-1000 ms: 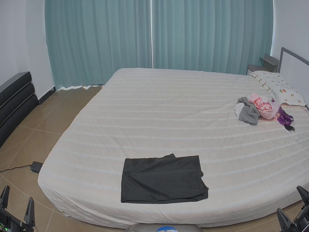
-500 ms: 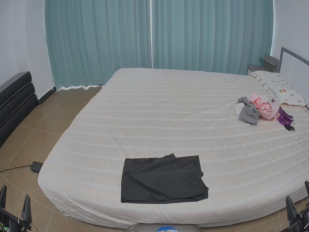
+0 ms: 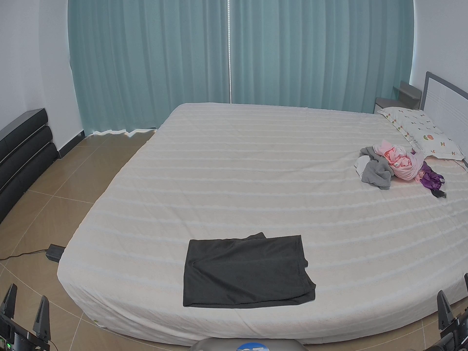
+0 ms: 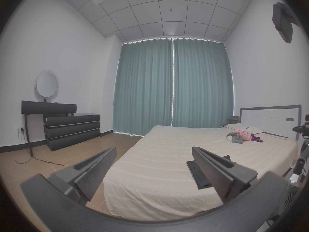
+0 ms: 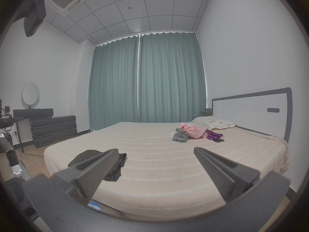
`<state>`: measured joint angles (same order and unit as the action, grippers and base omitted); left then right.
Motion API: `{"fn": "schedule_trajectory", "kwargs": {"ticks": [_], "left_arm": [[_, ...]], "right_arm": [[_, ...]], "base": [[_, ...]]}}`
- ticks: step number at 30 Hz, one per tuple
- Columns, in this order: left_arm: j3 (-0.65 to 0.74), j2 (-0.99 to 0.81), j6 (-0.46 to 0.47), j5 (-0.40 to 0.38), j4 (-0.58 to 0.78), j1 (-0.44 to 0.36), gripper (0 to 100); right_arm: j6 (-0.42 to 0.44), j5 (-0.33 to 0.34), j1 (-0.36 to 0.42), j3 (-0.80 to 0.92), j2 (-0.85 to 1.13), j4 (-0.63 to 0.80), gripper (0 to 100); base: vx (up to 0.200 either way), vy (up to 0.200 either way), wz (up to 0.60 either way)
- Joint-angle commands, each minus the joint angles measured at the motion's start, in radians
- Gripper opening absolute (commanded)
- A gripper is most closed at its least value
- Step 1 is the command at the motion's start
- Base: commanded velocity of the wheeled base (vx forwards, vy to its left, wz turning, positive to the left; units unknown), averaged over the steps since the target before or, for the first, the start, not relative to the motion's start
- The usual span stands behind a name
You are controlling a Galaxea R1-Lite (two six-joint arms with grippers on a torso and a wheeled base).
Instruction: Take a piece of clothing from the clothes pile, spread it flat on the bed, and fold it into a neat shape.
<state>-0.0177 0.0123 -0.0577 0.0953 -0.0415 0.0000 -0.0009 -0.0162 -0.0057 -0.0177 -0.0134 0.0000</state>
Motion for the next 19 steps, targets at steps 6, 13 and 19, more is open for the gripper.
{"fn": "schedule_trajectory", "kwargs": {"ticks": [6,13,19], "left_arm": [[0.018,-0.009,0.081,-0.088,0.037,0.0,100],[0.018,-0.009,0.058,-0.085,0.04,0.0,100],[0.018,-0.009,0.055,-0.091,0.04,0.0,100]], "right_arm": [[-0.005,0.004,0.0,0.018,0.012,0.0,100],[-0.01,0.005,0.0,0.018,0.012,0.0,100],[-0.001,0.005,0.0,0.018,0.012,-0.002,100]], "base": [[0.0,0.0,0.0],[0.0,0.0,0.0],[0.0,0.0,0.0]]}}
